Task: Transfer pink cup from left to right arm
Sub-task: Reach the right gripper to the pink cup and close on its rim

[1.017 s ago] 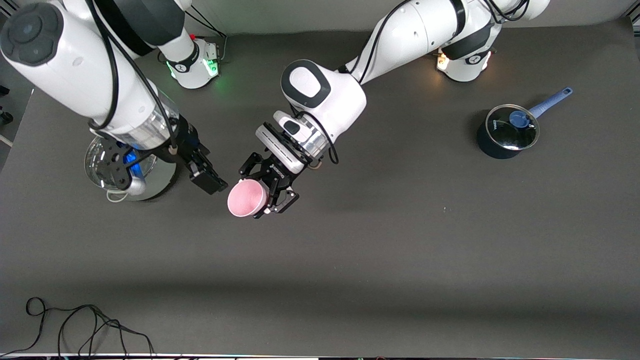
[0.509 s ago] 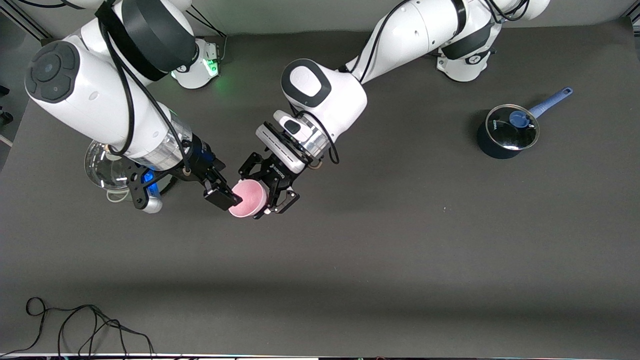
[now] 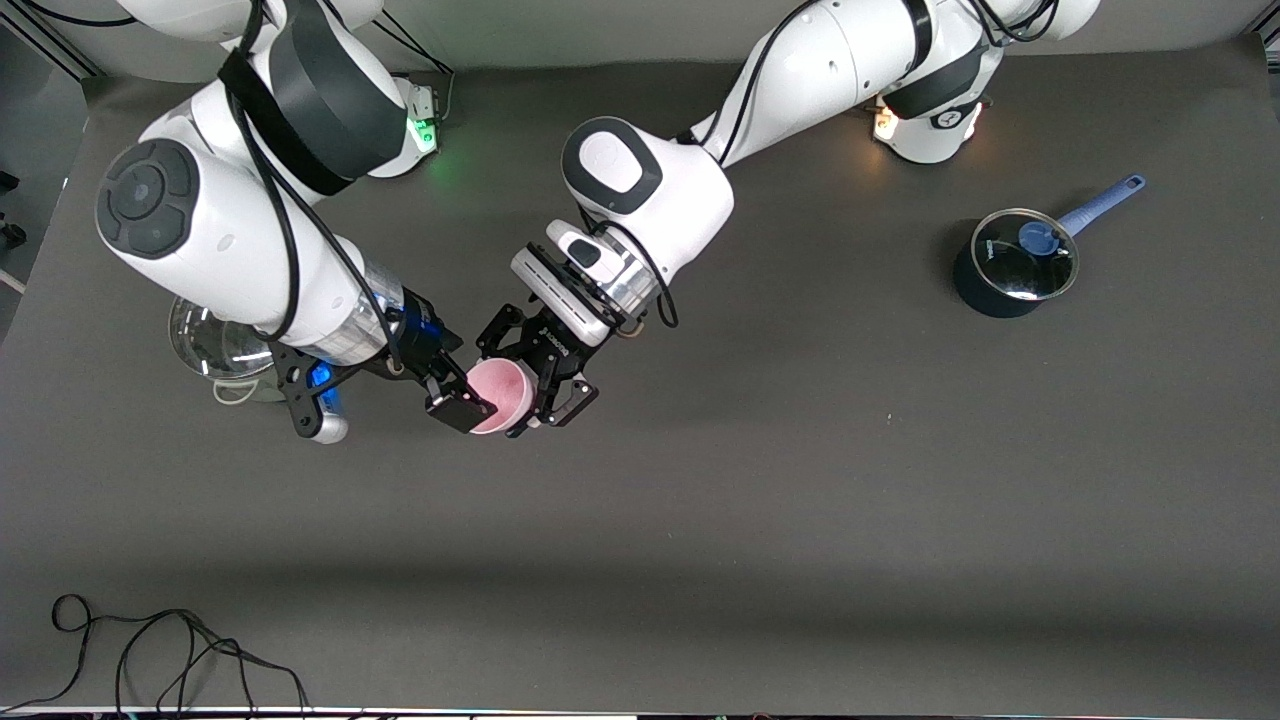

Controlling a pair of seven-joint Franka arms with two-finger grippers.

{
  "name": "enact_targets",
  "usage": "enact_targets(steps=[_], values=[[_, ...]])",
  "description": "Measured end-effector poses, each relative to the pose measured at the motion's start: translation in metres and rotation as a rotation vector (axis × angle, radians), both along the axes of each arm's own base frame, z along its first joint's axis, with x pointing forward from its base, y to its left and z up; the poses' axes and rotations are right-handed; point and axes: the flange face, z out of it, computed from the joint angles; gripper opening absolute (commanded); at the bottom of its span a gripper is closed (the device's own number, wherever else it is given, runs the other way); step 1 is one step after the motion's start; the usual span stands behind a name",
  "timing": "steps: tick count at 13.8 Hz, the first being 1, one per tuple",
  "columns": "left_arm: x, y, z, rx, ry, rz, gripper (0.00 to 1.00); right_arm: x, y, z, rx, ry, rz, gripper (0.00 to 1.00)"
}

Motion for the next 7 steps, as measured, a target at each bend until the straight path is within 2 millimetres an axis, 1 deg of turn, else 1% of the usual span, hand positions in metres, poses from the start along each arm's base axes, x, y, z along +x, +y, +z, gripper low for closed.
enact_targets(steps=[1, 3, 5, 6, 7], values=[[0.0, 0.0, 0.0, 0.0, 0.0, 0.0, 0.0, 0.0004, 0.0002, -0.0019, -0.001, 0.003, 0.0, 0.89], [0.0, 0.0, 0.0, 0.0, 0.0, 0.0, 0.0, 0.0006, 0.0005, -0.0036, -0.001, 0.007, 0.0, 0.53], [0.0, 0.0, 0.0, 0.0, 0.0, 0.0, 0.0, 0.0003, 0.0012, -0.0035, 0.005, 0.01, 0.001, 0.26], [0.0, 0.0, 0.0, 0.0, 0.0, 0.0, 0.0, 0.0002, 0.0013, -0.0034, 0.006, 0.01, 0.001, 0.13], [0.0, 0.0, 0.0, 0.0, 0.0, 0.0, 0.0, 0.0002, 0.0014, -0.0034, 0.006, 0.01, 0.001, 0.05]])
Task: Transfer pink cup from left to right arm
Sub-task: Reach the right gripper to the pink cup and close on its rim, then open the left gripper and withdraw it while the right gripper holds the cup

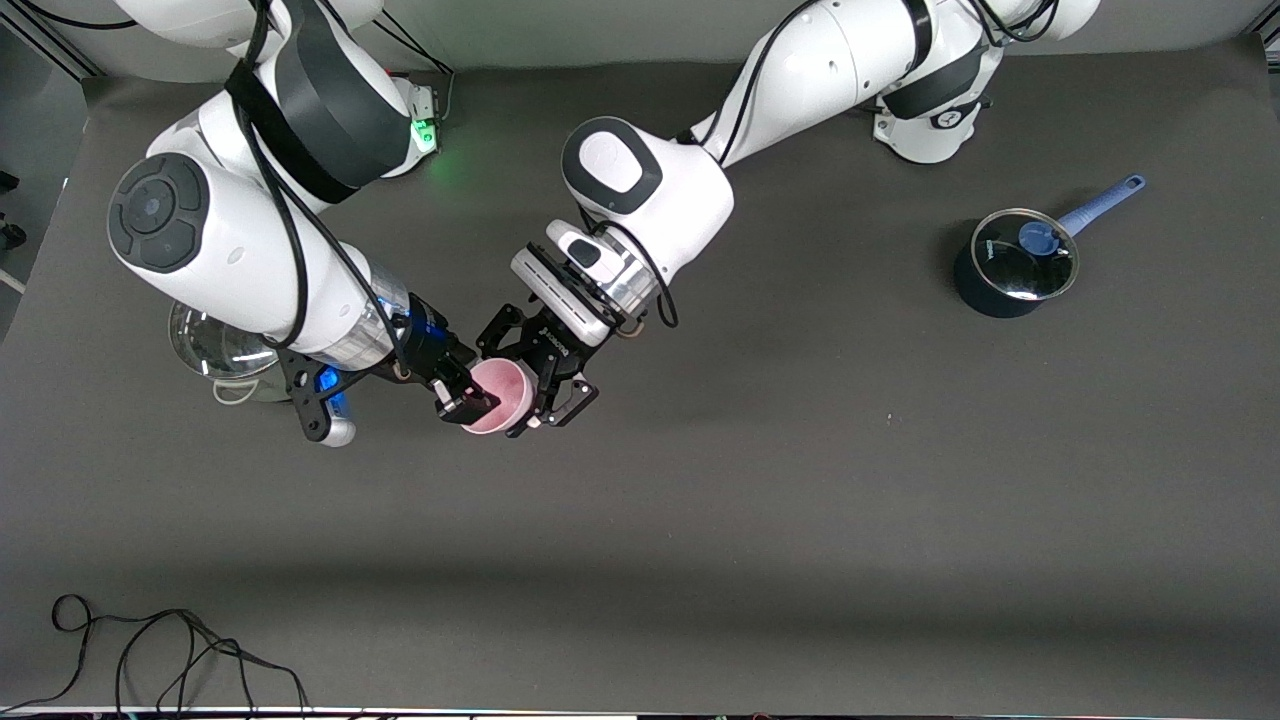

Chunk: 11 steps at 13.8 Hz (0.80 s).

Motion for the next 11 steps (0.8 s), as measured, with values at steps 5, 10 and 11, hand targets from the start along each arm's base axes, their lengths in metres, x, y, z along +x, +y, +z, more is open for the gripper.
enact_targets(steps=[5, 10, 11], values=[[0.0008, 0.0005, 0.0, 0.01, -0.012, -0.001, 0.0, -0.0019, 0.0004, -0.0002, -0.006, 0.009, 0.009, 0.0], [0.0008, 0.0003, 0.0001, 0.014, -0.017, -0.002, 0.94, -0.0021, 0.0003, 0.0001, -0.007, 0.01, 0.01, 0.0], [0.0019, 0.0008, 0.0007, 0.027, -0.035, -0.004, 1.0, -0.0019, 0.0003, 0.0006, -0.005, 0.007, 0.01, 0.0]])
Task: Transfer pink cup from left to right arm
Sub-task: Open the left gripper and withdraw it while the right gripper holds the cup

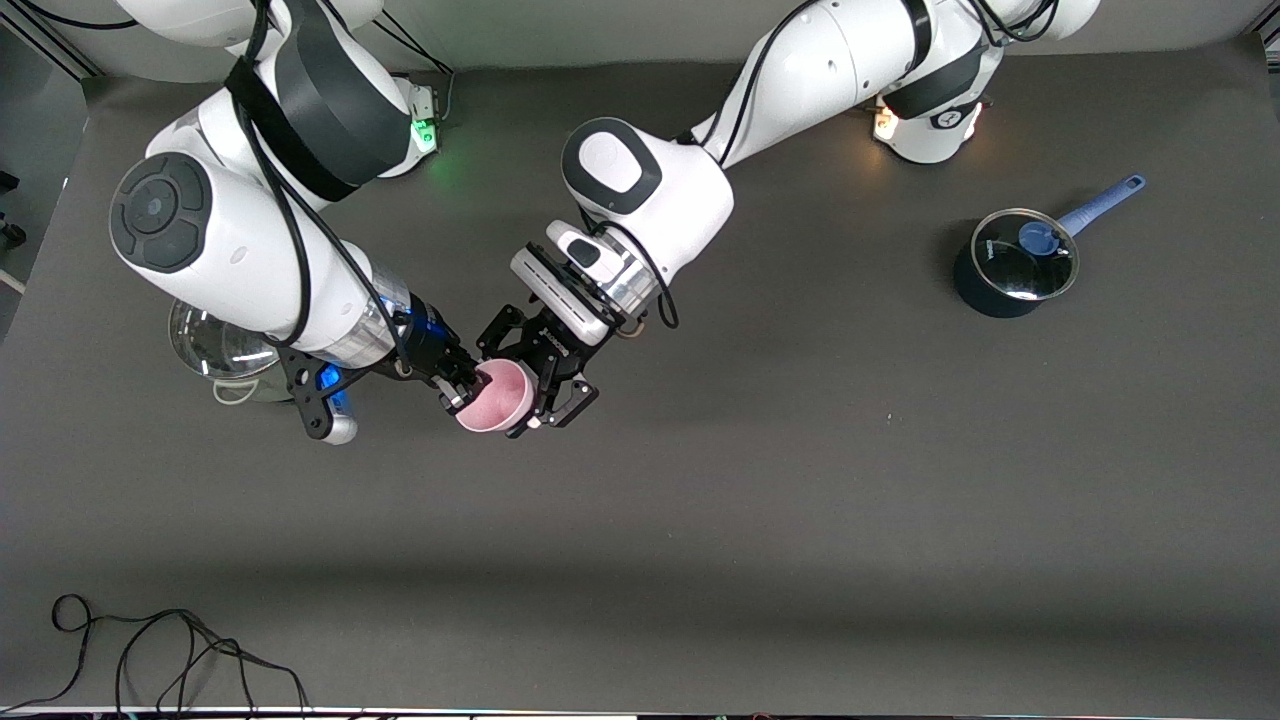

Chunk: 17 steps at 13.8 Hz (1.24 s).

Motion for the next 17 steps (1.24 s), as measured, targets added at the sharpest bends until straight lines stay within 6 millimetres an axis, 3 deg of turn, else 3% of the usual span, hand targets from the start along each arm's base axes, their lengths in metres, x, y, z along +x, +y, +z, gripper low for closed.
enact_targets(steps=[3, 9, 13, 15, 17], values=[[0.011, 0.007, 0.006, 0.047, -0.084, 0.007, 1.0, 0.0, 0.003, 0.004, 0.011, -0.015, 0.0, 0.0], [0.013, 0.008, 0.007, 0.036, -0.08, 0.012, 1.0, 0.0, 0.003, 0.007, 0.012, -0.024, 0.0, 0.0], [0.029, 0.017, 0.008, 0.045, -0.08, -0.059, 1.0, 0.01, -0.008, 0.009, -0.003, -0.082, 0.044, 0.0], [0.05, 0.04, 0.009, 0.058, -0.071, -0.091, 1.0, 0.02, -0.029, 0.008, -0.064, -0.121, 0.068, 0.0], [0.085, 0.083, 0.012, 0.066, -0.061, -0.111, 1.0, 0.031, -0.061, 0.006, -0.108, -0.128, 0.081, 0.0]])
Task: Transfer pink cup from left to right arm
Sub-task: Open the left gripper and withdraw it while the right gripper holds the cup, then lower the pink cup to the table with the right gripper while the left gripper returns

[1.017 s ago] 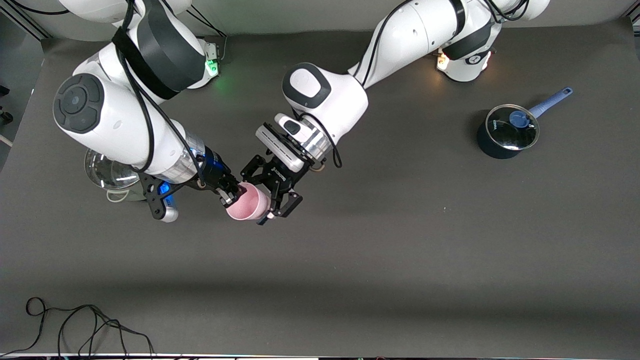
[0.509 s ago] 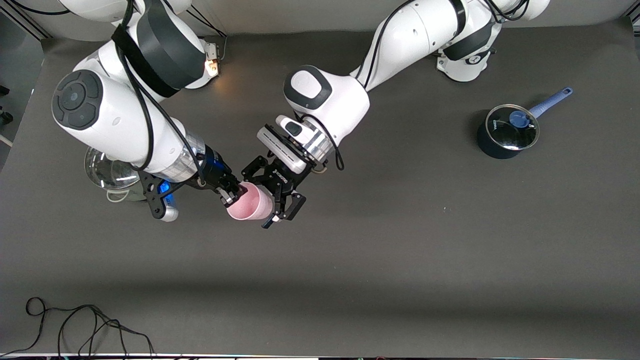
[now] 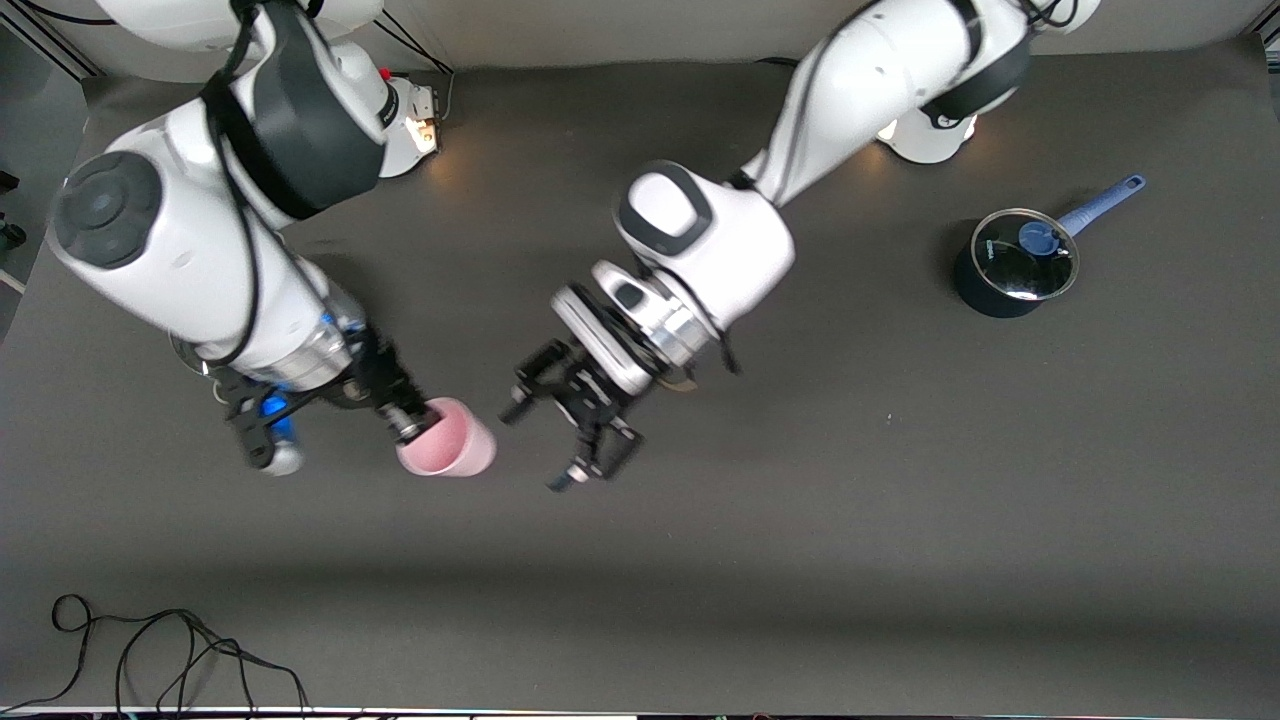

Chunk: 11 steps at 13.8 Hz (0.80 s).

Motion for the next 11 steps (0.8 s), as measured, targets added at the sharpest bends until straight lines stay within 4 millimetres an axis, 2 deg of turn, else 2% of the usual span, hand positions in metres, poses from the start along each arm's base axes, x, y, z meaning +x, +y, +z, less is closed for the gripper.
enact_targets(steps=[3, 6, 8, 11], values=[[0.055, 0.08, 0.01, -0.012, 0.036, -0.148, 1.0, 0.014, -0.044, 0.004, -0.023, -0.021, 0.013, 0.0], [0.091, 0.178, 0.03, -0.018, 0.067, -0.313, 1.0, 0.023, -0.081, 0.004, -0.078, -0.039, 0.106, 0.0], [0.101, 0.245, 0.036, 0.015, 0.108, -0.433, 1.0, 0.029, -0.118, 0.0, -0.12, -0.033, 0.227, 0.0], [0.098, 0.348, 0.025, 0.124, 0.266, -0.581, 1.0, 0.036, -0.191, -0.008, -0.15, -0.021, 0.459, 0.0]])
